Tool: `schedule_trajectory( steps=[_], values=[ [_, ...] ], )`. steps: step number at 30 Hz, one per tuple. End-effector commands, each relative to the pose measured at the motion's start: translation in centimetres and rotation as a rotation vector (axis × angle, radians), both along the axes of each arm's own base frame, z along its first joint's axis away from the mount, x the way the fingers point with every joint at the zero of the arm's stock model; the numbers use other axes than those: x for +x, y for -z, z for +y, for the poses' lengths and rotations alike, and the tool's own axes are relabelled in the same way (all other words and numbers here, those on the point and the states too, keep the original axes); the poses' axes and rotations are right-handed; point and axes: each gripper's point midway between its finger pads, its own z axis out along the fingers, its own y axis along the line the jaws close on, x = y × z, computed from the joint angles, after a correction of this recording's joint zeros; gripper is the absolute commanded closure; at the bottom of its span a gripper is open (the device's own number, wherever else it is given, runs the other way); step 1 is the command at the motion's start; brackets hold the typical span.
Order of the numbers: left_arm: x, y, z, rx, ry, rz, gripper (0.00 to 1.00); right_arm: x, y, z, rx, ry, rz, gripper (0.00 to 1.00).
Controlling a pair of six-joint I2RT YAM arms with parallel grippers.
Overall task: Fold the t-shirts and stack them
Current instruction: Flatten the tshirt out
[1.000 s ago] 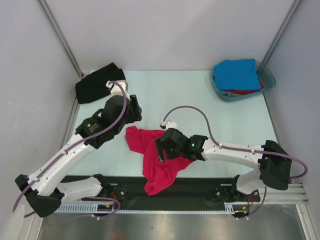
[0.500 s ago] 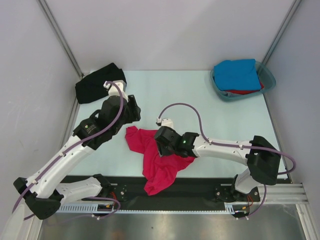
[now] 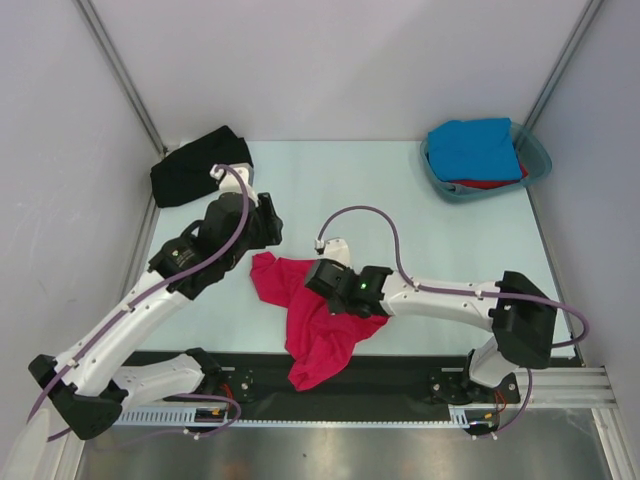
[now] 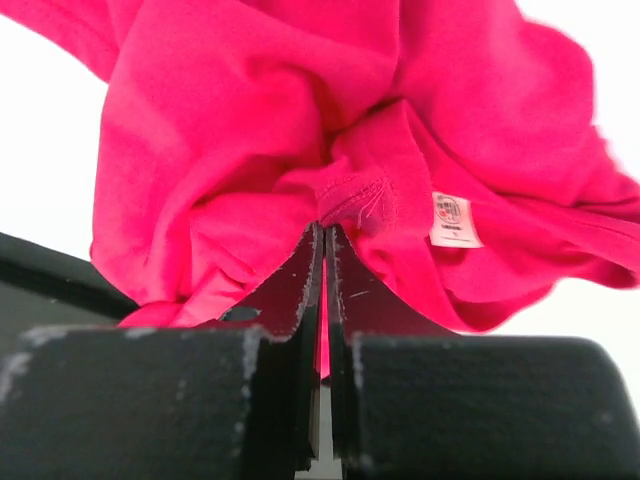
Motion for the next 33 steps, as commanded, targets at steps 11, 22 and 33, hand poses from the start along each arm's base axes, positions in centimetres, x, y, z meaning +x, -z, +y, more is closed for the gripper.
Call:
schedule_trajectory(
  steps=[11, 22, 33],
  values=[
    [0.6, -0.6, -1.6, -0.052, 0.078, -0.018, 0.41, 0.8, -25.1, -5.8, 0.241, 0.098, -0.621, 1.0],
    [0.6, 0.9, -2.7, -0.035, 0.144, 0.014, 0.41, 2.0, -27.6, -14.1, 0.052, 0.441, -0.882, 1.0],
    [1.5, 8.2, -7.3, 0.044, 0.335, 0.217, 0.38, 12.0, -18.1, -24.7, -0.18, 0.747, -0.7, 1.0]
  ],
)
